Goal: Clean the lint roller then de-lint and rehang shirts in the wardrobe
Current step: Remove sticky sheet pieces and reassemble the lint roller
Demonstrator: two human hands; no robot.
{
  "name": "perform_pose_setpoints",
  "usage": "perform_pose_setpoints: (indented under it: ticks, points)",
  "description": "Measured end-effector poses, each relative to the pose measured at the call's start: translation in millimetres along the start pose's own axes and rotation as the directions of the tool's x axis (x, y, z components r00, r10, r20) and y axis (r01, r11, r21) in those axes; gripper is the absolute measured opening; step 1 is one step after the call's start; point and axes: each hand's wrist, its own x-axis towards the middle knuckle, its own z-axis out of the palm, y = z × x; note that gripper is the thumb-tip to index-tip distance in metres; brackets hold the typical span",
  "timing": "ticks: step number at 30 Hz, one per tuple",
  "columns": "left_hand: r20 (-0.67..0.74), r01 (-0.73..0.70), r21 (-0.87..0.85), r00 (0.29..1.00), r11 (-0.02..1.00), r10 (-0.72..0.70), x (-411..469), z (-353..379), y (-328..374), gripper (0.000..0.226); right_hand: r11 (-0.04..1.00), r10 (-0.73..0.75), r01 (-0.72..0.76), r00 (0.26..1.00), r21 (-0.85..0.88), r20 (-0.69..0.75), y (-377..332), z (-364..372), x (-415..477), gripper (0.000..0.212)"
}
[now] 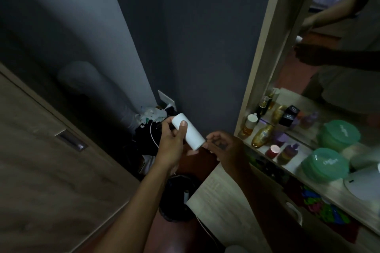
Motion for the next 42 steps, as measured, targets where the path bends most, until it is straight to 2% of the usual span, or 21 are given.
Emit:
perform_pose_setpoints:
  ticks: [6,10,12,14,16,18,20,22,24,27,31,34,37,39,42]
  points:
    - [0.073,0.047,-0.027,0.996,0.999,-0.045,-1.2,8.1,-10.3,0.033,1.000,0.023,-0.023,1.000,-0.021,0.004,11.2,-4.9,-8.0,0.024]
    - [0.101,0.076,-0.014,0.992,0.997,-0.075,-1.8,22.2,-29.1,0.033,0.995,0.101,-0.100,0.995,-0.022,0.019,32.2,-18.8,-16.5,0.015]
    - [0.136,0.066,0.006,0.989,0.998,-0.067,-3.5,33.4,-42.7,0.031,0.989,0.139,-0.140,0.990,-0.042,-0.023,52.5,-27.2,-27.1,0.014]
    - [0.183,0.059,0.056,0.981,0.997,-0.068,-5.1,45.6,-58.2,0.031,0.983,0.150,-0.162,0.980,-0.087,-0.129,81.7,-37.3,-44.6,0.012]
    - [0.242,0.075,0.119,0.965,0.990,-0.102,-6.8,57.1,-75.3,0.036,0.956,0.243,-0.274,0.941,-0.108,-0.237,113.0,-50.2,-66.5,0.013]
    - [0.314,0.120,0.178,0.934,0.977,-0.172,-8.6,69.3,-95.1,0.045,0.899,0.356,-0.420,0.867,-0.126,-0.349,143.6,-66.2,-93.2,0.018]
    - [0.367,0.145,0.243,0.901,0.959,-0.229,-11.0,82.2,-113.5,0.047,0.844,0.338,-0.488,0.806,-0.223,-0.485,173.8,-83.3,-122.0,0.017]
    - [0.396,0.156,0.307,0.876,0.939,-0.276,-14.6,94.9,-129.7,0.047,0.779,0.298,-0.533,0.778,-0.331,-0.552,203.8,-96.5,-151.8,0.016]
    - [0.428,0.168,0.363,0.844,0.916,-0.324,-18.2,106.6,-144.9,0.052,0.746,0.388,-0.618,0.706,-0.247,-0.593,221.7,-109.1,-174.4,0.010]
    - [0.456,0.155,0.432,0.812,0.889,-0.363,-21.2,120.0,-165.4,0.052,0.686,0.448,-0.698,0.630,-0.208,-0.635,243.6,-118.2,-195.2,0.017]
    - [0.472,0.141,0.490,0.786,0.860,-0.398,-22.6,130.3,-186.6,0.047,0.617,0.519,-0.742,0.635,-0.264,-0.572,258.3,-114.1,-200.2,0.034]
    - [0.482,0.152,0.493,0.772,0.857,-0.414,-21.0,131.1,-190.6,0.043,0.581,0.559,-0.749,0.652,-0.318,-0.513,260.6,-109.6,-193.2,0.029]
    - [0.480,0.162,0.485,0.772,0.860,-0.416,-20.3,128.6,-184.1,0.037,0.630,0.623,-0.744,0.655,-0.221,-0.429,253.8,-99.9,-183.4,0.024]
    - [0.463,0.175,0.481,0.781,0.859,-0.419,-18.0,124.2,-178.5,0.036,0.660,0.623,-0.737,0.646,-0.146,-0.442,242.1,-94.0,-175.8,0.024]
    - [0.451,0.194,0.487,0.779,0.852,-0.435,-14.5,115.8,-169.3,0.043,0.777,0.515,-0.619,0.729,-0.114,-0.450,212.7,-86.9,-162.0,0.014]
